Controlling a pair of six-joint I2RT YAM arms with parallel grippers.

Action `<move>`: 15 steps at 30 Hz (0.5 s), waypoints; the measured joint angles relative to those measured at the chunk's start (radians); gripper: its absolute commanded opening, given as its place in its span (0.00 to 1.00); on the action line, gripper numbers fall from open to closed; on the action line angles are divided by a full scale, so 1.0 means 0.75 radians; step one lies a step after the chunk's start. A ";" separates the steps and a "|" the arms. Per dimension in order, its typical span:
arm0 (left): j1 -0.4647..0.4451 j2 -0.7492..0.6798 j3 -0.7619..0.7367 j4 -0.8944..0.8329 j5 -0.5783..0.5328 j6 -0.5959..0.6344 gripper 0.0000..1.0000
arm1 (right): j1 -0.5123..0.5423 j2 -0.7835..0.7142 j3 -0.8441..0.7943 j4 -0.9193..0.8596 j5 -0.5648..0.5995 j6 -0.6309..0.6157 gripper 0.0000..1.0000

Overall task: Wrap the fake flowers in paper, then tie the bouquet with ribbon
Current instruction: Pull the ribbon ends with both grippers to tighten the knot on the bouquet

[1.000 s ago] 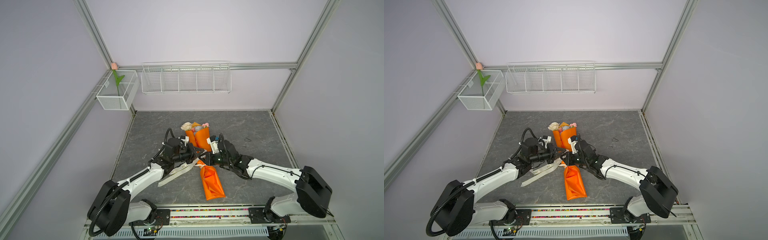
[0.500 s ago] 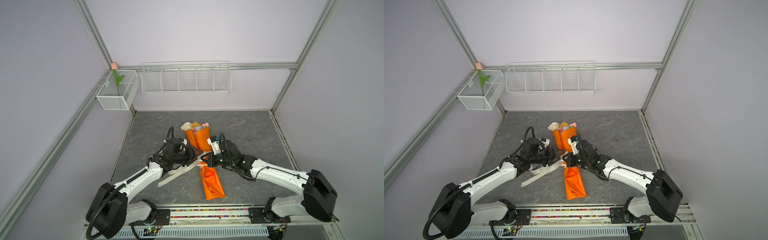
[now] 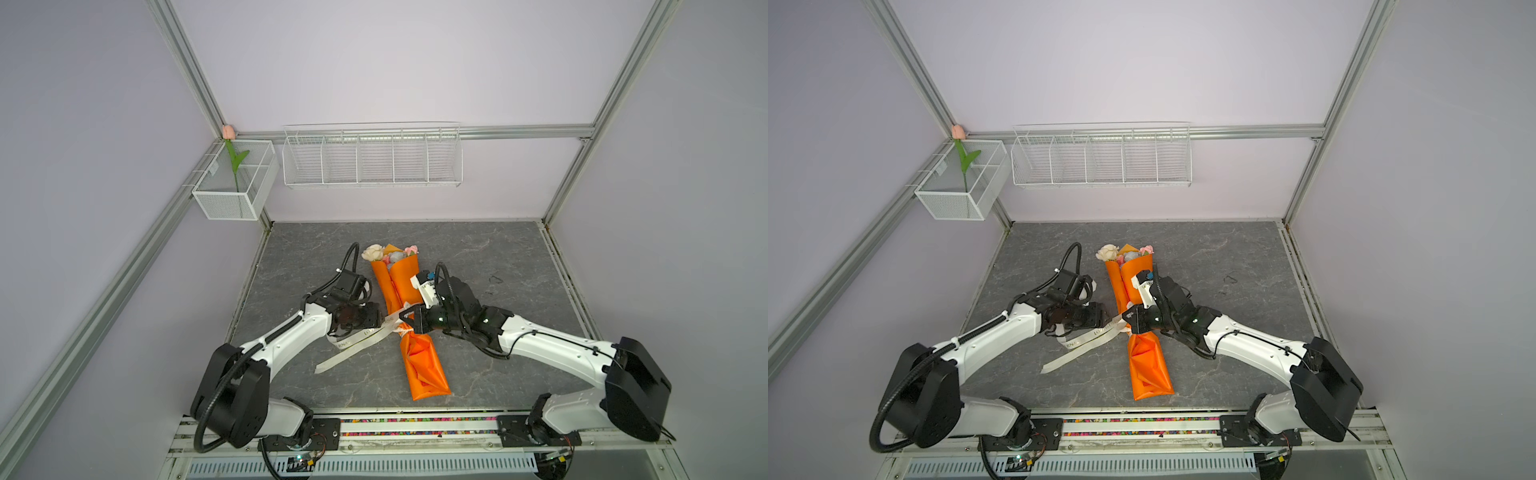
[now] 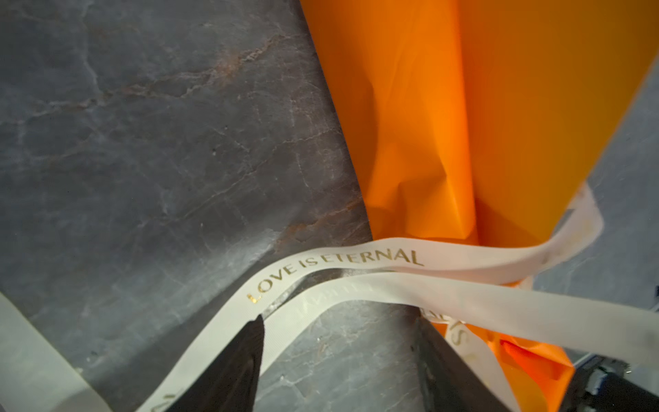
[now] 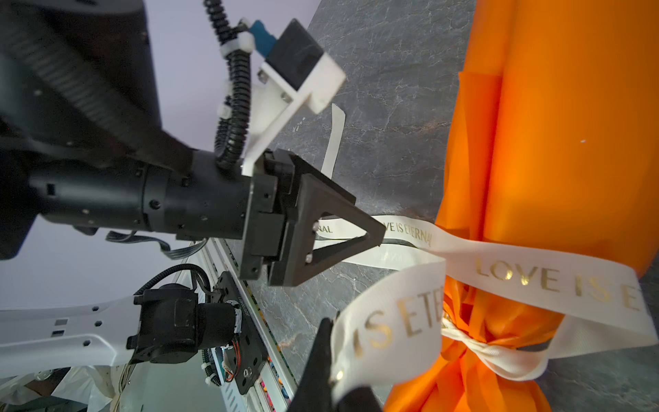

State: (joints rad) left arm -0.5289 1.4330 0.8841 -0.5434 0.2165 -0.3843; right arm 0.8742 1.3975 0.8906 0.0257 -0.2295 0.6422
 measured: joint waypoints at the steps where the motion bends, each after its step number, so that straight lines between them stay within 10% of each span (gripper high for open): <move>1: -0.001 0.020 0.003 -0.001 -0.004 0.052 0.67 | 0.000 0.000 0.000 0.001 0.000 -0.001 0.07; 15: 0.010 0.357 0.201 0.028 -0.011 0.270 0.62 | 0.000 0.000 0.001 0.001 -0.001 -0.011 0.07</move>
State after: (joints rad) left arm -0.5217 1.7008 1.0348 -0.5220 0.2081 -0.1818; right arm 0.8742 1.3975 0.8913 0.0261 -0.2298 0.6342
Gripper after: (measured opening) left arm 0.625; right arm 0.071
